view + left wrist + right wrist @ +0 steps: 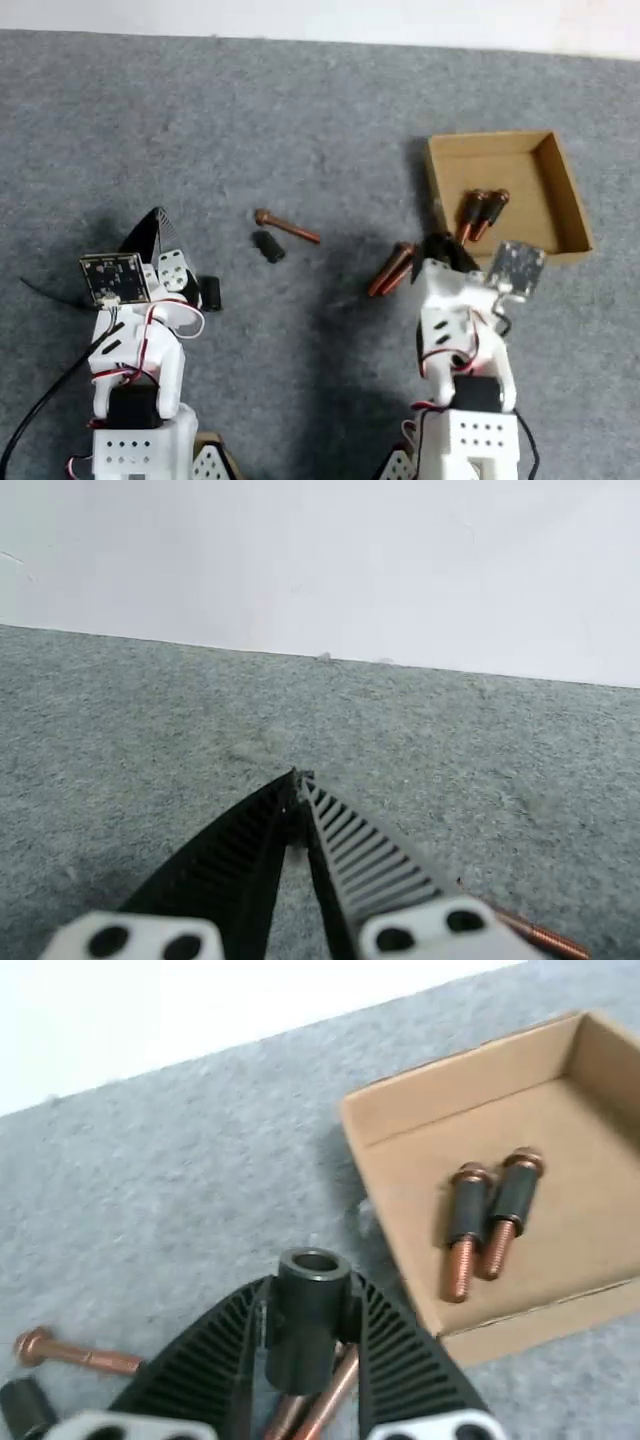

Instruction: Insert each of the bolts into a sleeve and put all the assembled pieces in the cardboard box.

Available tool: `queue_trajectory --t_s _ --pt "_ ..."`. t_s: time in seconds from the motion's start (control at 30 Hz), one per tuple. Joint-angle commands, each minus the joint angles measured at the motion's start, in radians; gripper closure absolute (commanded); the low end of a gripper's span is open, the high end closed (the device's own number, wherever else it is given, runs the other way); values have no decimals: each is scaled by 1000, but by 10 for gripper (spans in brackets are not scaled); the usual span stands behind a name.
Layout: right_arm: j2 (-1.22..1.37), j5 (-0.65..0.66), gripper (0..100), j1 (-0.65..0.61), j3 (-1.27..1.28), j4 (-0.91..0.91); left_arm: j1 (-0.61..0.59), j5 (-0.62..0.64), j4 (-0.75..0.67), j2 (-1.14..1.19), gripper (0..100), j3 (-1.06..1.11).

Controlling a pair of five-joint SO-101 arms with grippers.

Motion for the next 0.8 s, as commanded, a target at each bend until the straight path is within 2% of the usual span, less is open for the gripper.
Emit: queue_trajectory --t_s 0.0,0.1,0.2,0.3,0.53,0.67,0.77 --pt "-139 8 994 76 36 -4 31 -6 -14 -12 993 19" --pt "-257 8 994 148 62 124 79 -25 -12 -12 993 5" --pt "-351 8 994 197 82 223 170 -157 28 -10 993 -21" --pt "-321 8 994 211 93 228 237 -192 95 -12 993 -56" --pt "-335 8 994 205 102 228 248 -192 203 4 993 -168" --pt "-335 8 994 205 102 226 249 -190 203 166 993 -232" --pt "-335 8 994 205 102 226 249 -190 121 390 993 -311"
